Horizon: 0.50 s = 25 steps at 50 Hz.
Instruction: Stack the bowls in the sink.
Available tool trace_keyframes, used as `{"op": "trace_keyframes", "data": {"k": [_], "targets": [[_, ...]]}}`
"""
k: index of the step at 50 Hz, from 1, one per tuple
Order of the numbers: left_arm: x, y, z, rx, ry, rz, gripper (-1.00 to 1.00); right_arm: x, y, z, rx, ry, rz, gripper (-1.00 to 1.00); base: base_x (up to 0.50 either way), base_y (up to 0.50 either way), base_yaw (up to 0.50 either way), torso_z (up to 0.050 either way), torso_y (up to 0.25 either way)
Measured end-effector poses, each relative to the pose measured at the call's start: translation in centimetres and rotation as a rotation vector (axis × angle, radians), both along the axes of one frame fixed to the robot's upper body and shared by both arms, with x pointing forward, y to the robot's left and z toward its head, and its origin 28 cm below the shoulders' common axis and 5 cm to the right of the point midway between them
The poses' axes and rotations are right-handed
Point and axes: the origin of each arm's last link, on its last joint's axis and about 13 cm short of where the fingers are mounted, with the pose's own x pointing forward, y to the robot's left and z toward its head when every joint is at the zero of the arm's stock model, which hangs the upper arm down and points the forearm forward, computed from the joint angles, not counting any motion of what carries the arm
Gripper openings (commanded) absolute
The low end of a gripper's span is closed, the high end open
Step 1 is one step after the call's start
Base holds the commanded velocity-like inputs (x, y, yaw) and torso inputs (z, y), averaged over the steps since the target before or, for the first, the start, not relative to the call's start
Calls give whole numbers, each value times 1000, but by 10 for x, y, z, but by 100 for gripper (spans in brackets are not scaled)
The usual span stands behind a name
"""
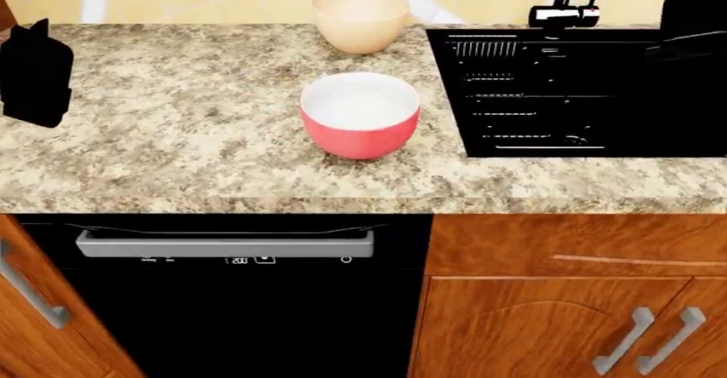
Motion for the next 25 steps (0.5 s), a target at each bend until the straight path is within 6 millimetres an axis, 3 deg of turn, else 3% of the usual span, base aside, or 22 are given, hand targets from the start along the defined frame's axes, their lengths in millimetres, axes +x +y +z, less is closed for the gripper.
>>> {"op": "trace_keyframes", "data": {"k": [25], "targets": [[-14, 4, 3, 15, 96, -44, 100, 15, 8, 6, -4, 17, 69, 100, 500, -5, 0, 0, 1]]}}
